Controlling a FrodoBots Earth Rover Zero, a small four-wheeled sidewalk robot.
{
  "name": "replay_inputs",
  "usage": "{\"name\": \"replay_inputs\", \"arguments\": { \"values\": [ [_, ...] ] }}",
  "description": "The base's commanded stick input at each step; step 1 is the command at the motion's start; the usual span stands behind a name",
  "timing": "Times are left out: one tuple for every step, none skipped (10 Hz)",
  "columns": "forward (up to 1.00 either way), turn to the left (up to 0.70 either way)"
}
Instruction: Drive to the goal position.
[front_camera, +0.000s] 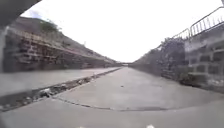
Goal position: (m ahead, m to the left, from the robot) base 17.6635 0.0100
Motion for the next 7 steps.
{"name": "replay_inputs", "arguments": {
  "values": [
    [0.70, 0.00],
    [0.70, 0.00],
    [0.70, 0.00],
    [0.70, 0.00],
    [0.70, 0.00],
    [0.70, 0.00],
    [0.70, 0.00]
  ]
}}
